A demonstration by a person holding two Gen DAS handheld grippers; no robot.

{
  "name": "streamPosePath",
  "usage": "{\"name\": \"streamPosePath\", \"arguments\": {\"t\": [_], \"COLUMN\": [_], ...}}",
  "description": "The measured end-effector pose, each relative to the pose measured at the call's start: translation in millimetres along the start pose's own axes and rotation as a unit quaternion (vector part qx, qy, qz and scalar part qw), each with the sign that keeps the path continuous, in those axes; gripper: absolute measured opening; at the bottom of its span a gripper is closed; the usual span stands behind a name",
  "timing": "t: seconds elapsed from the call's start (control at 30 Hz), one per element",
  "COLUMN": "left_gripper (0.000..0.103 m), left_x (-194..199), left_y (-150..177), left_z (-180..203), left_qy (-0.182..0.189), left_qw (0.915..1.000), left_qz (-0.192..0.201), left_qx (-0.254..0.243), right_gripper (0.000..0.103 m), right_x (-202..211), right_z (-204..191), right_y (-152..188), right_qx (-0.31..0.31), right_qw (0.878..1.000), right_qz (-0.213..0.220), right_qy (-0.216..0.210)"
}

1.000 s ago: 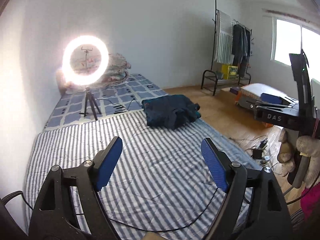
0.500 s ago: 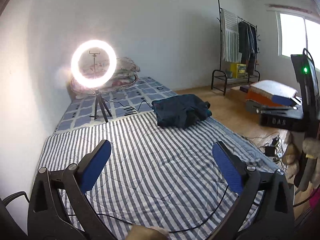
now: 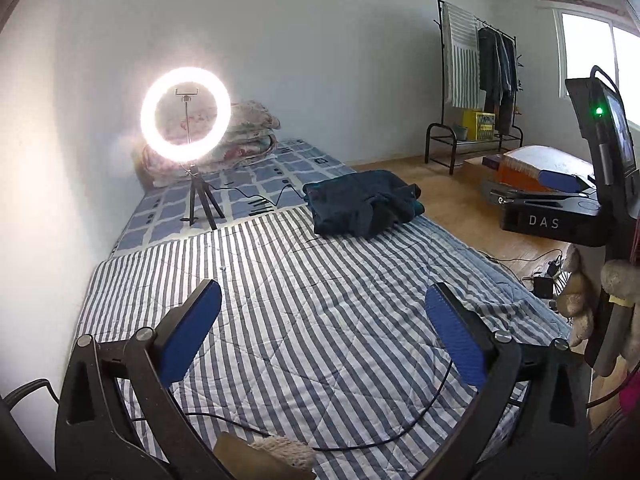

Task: Fold large clothes

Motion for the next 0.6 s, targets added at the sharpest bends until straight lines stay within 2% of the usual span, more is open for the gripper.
{"name": "streamPosePath", "arguments": {"t": [0.6], "left_gripper": [0.103], "left_x": [2.5], "left_y": [-0.1], "left_z": [-0.1], "left_qy": [-0.003], "left_qw": [1.0], "left_qz": [0.007], "left_qx": [0.001], "right_gripper": [0.103], "right_x": [-3.6], "right_z": [2.4], "right_y": [2.3], "right_qx": [-0.009], "right_qw": [1.0], "right_qz": [-0.007], "right_qy": [-0.001]}}
Point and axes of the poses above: each gripper's, at about its wrist camera, not at the fingertips, and x roughly against the way its jaws point, z to its right, y to its underside, the point moved 8 cm from there along -x, roughly the way its jaws point, and after that the axes turned 10 degrees about y, right-handed, at the moved point
